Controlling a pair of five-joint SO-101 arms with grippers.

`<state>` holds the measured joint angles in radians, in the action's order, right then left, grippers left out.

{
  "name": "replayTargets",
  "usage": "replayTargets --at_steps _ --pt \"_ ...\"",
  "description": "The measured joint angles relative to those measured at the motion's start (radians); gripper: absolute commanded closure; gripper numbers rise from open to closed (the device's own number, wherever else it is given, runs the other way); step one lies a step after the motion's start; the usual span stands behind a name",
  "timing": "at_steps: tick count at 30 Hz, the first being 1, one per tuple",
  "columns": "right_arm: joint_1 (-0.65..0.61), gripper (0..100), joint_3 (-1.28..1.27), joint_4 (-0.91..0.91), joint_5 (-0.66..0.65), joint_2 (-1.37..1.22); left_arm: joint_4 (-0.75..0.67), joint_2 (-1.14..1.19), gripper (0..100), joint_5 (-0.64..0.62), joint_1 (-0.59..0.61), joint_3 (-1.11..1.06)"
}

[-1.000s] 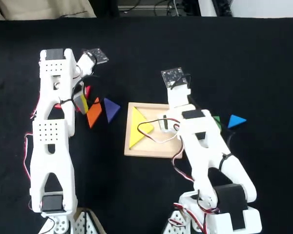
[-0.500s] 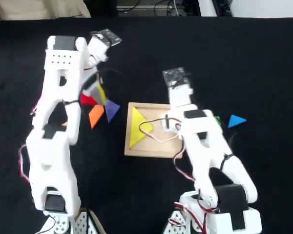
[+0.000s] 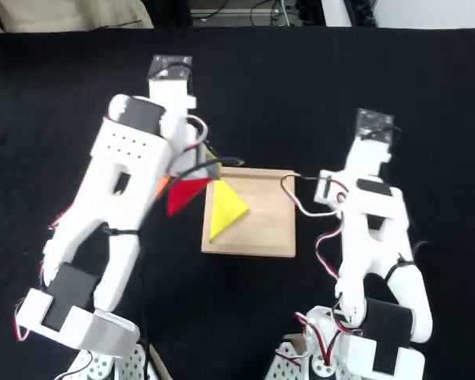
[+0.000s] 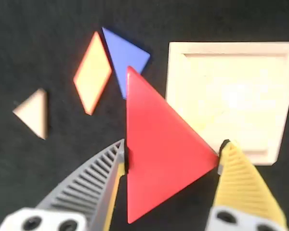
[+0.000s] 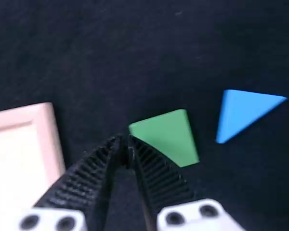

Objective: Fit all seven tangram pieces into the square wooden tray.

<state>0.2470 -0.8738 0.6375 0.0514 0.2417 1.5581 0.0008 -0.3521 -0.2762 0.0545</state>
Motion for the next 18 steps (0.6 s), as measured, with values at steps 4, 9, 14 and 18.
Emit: replayTargets --at_steps 4,9,14,18 --pt "0.021 98.7 0.0 -0.023 0.008 0.0 -0.031 0.0 71 -0.216 -0.109 -0.081" --pt "0.029 98.7 0.0 -0.023 0.008 0.0 -0.034 0.0 71 -0.298 -0.239 -0.098" --pt "0.057 98.7 0.0 -0.023 0.008 0.0 -0.055 0.0 71 -0.305 -0.338 -0.098" --pt "0.101 98.7 0.0 -0.023 0.008 0.0 -0.117 -0.002 71 -0.39 -0.354 -0.14"
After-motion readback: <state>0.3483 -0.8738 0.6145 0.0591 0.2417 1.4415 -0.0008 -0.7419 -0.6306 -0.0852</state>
